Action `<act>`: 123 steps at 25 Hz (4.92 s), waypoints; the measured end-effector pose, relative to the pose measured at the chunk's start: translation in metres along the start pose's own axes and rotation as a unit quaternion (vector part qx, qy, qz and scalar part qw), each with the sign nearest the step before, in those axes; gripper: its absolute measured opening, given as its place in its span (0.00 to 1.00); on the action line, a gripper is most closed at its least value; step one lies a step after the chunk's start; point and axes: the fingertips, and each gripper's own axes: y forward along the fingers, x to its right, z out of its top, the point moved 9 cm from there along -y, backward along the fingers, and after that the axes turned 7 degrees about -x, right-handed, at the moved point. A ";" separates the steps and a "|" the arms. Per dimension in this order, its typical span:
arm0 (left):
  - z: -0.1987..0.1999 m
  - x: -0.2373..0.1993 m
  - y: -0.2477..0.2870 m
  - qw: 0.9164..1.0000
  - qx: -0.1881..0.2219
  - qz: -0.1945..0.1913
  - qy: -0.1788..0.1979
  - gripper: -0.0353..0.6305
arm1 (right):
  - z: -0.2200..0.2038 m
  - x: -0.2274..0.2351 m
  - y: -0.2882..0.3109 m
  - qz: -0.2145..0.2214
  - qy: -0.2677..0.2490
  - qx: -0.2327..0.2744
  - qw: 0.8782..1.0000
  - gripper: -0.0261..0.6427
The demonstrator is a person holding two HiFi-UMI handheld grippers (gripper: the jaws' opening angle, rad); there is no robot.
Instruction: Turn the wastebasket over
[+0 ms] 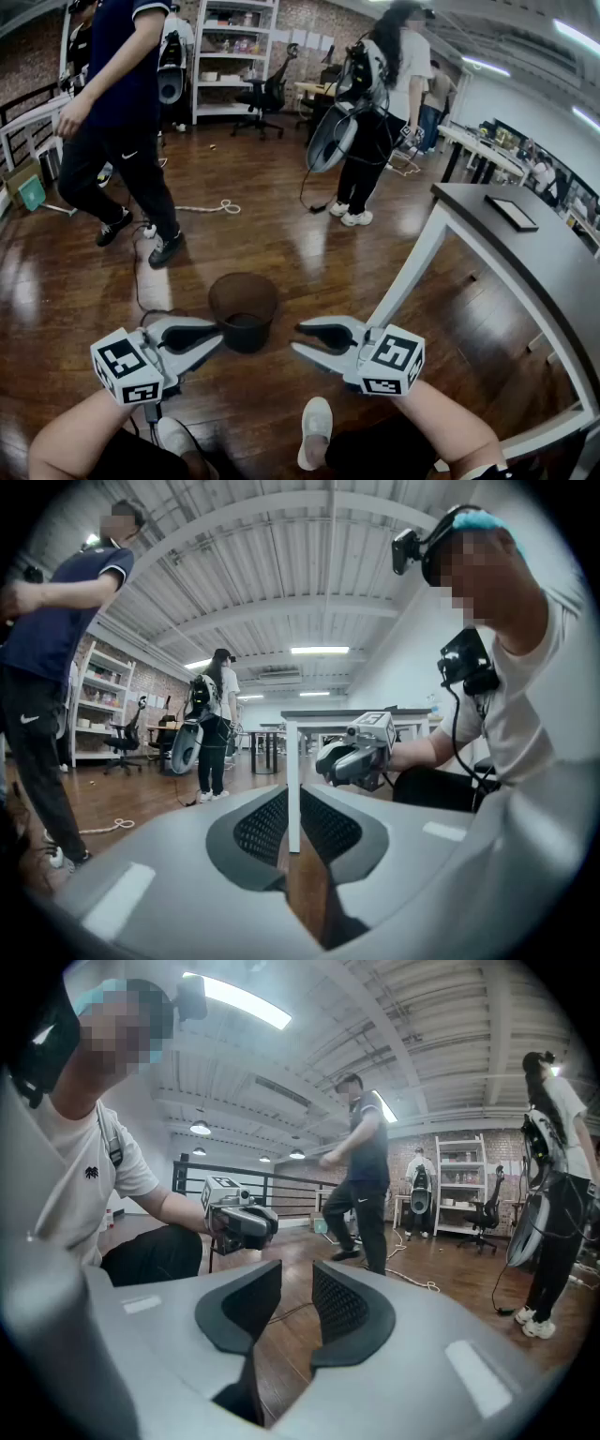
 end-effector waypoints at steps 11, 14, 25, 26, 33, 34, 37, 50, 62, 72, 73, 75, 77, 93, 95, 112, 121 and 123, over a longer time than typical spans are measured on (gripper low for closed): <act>0.044 -0.114 0.079 1.000 0.011 0.022 0.006 0.20 | -0.009 0.146 0.057 -0.019 -0.058 -0.149 0.987 0.23; 0.040 -0.132 0.093 1.000 0.007 0.029 0.003 0.21 | -0.034 0.160 0.099 0.017 -0.067 -0.200 0.977 0.24; 0.005 -0.175 0.124 0.998 -0.005 0.060 -0.032 0.21 | -0.126 0.147 0.246 0.123 -0.169 -0.409 0.888 0.29; 0.000 -0.177 0.125 0.998 -0.014 0.056 -0.027 0.21 | -0.135 0.143 0.256 0.123 -0.171 -0.421 0.882 0.29; -0.012 -0.181 0.125 0.998 -0.025 0.030 -0.041 0.22 | -0.176 0.132 0.294 0.093 -0.197 -0.478 0.851 0.18; -0.014 -0.181 0.124 0.998 -0.028 0.028 -0.043 0.22 | -0.178 0.132 0.295 0.088 -0.199 -0.480 0.850 0.16; -0.022 -0.179 0.122 0.998 -0.039 0.025 -0.049 0.22 | -0.179 0.135 0.297 0.090 -0.184 -0.488 0.849 0.12; -0.045 -0.204 0.104 0.990 -0.022 0.054 -0.132 0.22 | -0.144 0.167 0.282 0.106 -0.087 -0.415 0.899 0.10; -0.076 -0.216 0.102 0.979 -0.038 0.092 -0.177 0.22 | -0.146 0.247 0.212 0.148 0.208 -0.194 0.947 0.08; -0.157 -0.216 0.116 0.952 -0.089 0.117 -0.269 0.25 | -0.222 0.253 0.181 0.200 0.325 -0.045 0.923 0.08; -0.170 -0.216 0.120 0.949 -0.096 0.122 -0.274 0.27 | -0.228 0.254 0.178 0.204 0.333 -0.035 0.920 0.08; -0.195 -0.216 0.129 0.942 -0.101 0.129 -0.294 0.30 | -0.239 0.258 0.173 0.209 0.348 -0.014 0.914 0.08; -0.215 -0.212 0.138 0.936 -0.112 0.127 -0.310 0.34 | -0.251 0.263 0.167 0.214 0.368 0.003 0.905 0.08; -0.277 -0.201 0.177 0.913 -0.099 0.104 -0.383 0.38 | -0.276 0.263 0.155 0.172 0.386 -0.024 0.906 0.17; -0.277 -0.202 0.177 0.913 -0.096 0.099 -0.385 0.38 | -0.275 0.264 0.148 0.143 0.374 -0.048 0.915 0.24; -0.275 -0.206 0.174 0.889 -0.078 0.100 -0.440 0.35 | -0.267 0.252 0.112 0.060 0.375 -0.104 0.919 0.12; -0.187 -0.226 0.128 0.928 -0.155 0.102 -0.323 0.29 | -0.287 0.243 0.148 0.149 0.423 -0.052 0.893 0.13; -0.169 -0.222 0.124 0.938 -0.180 0.089 -0.284 0.29 | -0.296 0.240 0.156 0.163 0.436 -0.036 0.884 0.13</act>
